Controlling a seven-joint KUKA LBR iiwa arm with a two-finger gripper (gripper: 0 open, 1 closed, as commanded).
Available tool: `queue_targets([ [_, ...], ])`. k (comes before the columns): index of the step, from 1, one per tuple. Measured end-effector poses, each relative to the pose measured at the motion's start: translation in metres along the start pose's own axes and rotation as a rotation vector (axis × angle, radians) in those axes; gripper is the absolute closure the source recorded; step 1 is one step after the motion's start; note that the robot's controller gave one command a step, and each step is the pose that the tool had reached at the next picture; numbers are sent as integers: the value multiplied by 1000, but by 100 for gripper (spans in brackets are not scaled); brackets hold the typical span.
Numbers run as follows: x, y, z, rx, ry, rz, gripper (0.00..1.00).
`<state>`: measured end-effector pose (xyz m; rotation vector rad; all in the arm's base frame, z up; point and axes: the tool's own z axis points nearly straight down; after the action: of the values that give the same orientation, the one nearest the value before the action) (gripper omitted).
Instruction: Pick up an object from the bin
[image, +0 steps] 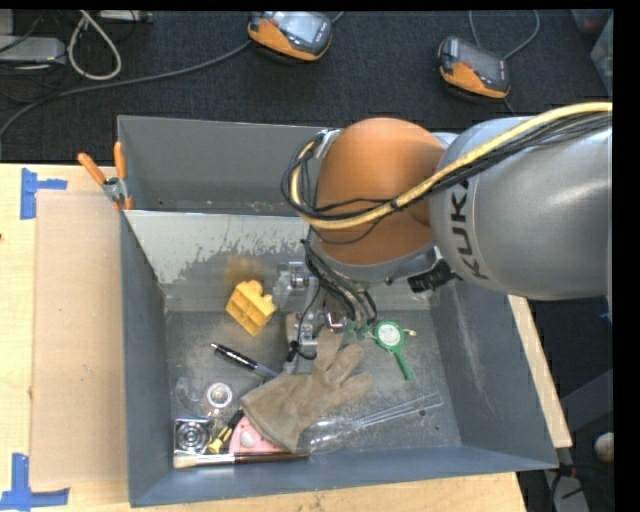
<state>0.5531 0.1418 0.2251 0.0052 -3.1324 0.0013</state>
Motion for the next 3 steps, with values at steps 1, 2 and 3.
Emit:
queue_targets([
  [1,-2,-1,-5,-1,-8,5,0],
  [2,-6,-2,100,-2,-8,-45,0],
  [3,-7,19,119,-6,-17,194,0],
])
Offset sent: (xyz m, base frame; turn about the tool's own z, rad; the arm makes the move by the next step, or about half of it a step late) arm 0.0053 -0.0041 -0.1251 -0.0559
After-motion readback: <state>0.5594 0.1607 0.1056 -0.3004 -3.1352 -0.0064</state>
